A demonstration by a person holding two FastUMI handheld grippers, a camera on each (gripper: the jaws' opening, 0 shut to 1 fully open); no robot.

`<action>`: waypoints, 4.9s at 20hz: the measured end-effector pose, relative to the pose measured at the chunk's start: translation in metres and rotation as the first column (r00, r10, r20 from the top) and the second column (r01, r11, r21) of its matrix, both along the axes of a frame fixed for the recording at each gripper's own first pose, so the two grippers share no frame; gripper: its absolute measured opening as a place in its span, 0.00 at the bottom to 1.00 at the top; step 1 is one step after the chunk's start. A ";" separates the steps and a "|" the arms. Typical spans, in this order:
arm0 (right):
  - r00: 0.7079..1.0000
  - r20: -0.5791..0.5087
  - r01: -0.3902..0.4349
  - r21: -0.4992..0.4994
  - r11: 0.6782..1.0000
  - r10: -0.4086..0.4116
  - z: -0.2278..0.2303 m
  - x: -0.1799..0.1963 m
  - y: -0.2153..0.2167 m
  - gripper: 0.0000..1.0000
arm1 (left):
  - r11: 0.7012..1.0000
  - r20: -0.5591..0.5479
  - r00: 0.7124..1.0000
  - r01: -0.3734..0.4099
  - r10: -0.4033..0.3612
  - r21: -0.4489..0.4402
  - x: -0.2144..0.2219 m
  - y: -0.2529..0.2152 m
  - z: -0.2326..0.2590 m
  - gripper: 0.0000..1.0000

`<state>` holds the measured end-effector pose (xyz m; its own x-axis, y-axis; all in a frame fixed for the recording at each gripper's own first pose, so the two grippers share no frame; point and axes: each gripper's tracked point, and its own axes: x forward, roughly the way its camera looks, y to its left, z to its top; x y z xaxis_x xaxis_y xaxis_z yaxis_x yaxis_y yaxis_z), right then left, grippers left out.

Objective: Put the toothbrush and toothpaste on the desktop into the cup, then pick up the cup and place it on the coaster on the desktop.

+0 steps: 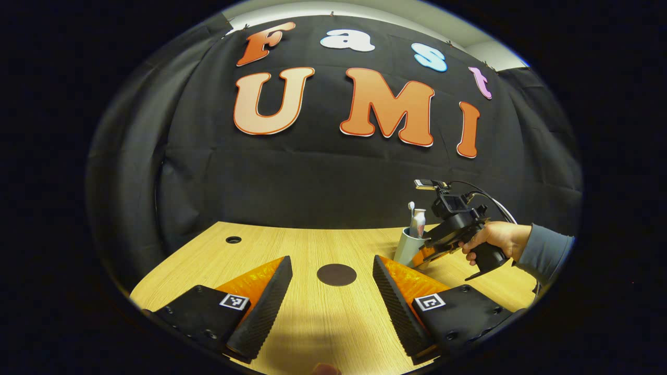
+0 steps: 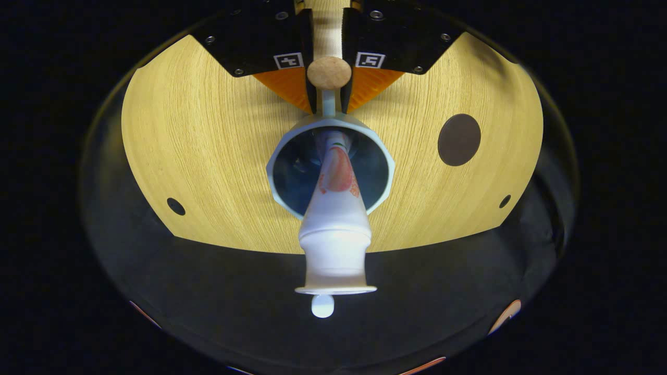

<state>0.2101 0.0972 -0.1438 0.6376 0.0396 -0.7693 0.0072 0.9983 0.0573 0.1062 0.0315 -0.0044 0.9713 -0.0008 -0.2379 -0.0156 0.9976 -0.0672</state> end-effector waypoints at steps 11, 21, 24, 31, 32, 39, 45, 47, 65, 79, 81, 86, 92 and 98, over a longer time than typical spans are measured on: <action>0.992 0.058 -0.113 -0.011 0.994 0.114 0.004 0.008 0.005 0.22 | 0.999 -0.039 0.998 -0.049 0.049 -0.001 -0.027 0.017 -0.023 1.00; 0.973 0.081 -0.216 -0.013 0.976 0.217 0.006 0.012 0.010 0.22 | 0.995 -0.048 0.994 -0.095 0.095 0.007 -0.046 0.037 -0.030 1.00; 0.965 0.086 -0.246 -0.014 0.969 0.246 0.007 0.015 0.012 0.22 | 0.994 -0.052 0.993 -0.107 0.107 0.009 -0.053 0.043 -0.034 1.00; 0.954 0.083 -0.287 -0.005 0.958 0.287 0.003 0.014 0.015 0.22 | 0.990 -0.068 0.988 -0.139 0.139 0.006 -0.058 0.055 -0.045 0.99; 0.954 0.083 -0.288 0.001 0.958 0.287 0.003 0.014 0.016 0.22 | 0.990 -0.071 0.987 -0.142 0.142 0.005 -0.058 0.056 -0.045 1.00; 0.950 0.042 -0.309 -0.007 0.951 0.309 0.003 0.012 0.014 0.22 | 0.989 -0.100 0.984 -0.147 0.146 -0.002 -0.055 0.057 -0.062 1.00; 0.941 0.074 -0.327 -0.054 0.944 0.330 0.007 0.019 0.010 0.25 | 0.987 -0.114 0.981 -0.158 0.155 -0.012 -0.053 0.059 -0.071 1.00; 0.938 0.095 -0.333 -0.031 0.942 0.334 0.008 0.021 0.013 0.26 | 0.987 -0.123 0.980 -0.158 0.154 -0.022 -0.052 0.058 -0.074 1.00; 0.852 0.447 -0.299 -0.008 0.954 0.271 0.092 -0.005 -0.048 0.84 | 0.988 -0.007 0.988 -0.151 0.151 0.000 -0.033 0.039 -0.033 1.00; 0.648 0.732 -0.182 -0.121 0.976 0.211 0.155 -0.087 -0.132 0.85 | 0.993 0.163 0.980 -0.116 0.116 -0.008 -0.020 -0.019 0.021 0.99; 0.631 0.752 -0.152 -0.123 0.981 0.192 0.154 -0.098 -0.147 0.85 | 0.993 0.182 0.977 -0.115 0.112 0.003 -0.020 -0.026 0.027 0.99; 0.611 0.778 -0.107 -0.102 0.989 0.147 0.150 -0.121 -0.174 0.85 | 0.990 0.249 0.961 -0.134 0.118 0.048 -0.020 -0.042 0.044 0.99; 0.616 0.777 -0.080 -0.097 0.992 0.125 0.131 -0.134 -0.187 0.86 | 0.991 0.277 0.953 -0.132 0.118 0.030 -0.018 -0.060 0.045 0.99; 0.612 0.785 -0.070 -0.067 0.995 0.096 0.121 -0.138 -0.192 0.86 | 0.991 0.315 0.941 -0.134 0.121 0.021 -0.027 -0.061 0.048 0.99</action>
<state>0.0723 -0.0946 -0.0228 0.9935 0.1111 0.0235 -0.1105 0.9935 -0.0263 0.0796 -0.0298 0.0437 0.9881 0.1314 0.0804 -0.1279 0.9906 -0.0477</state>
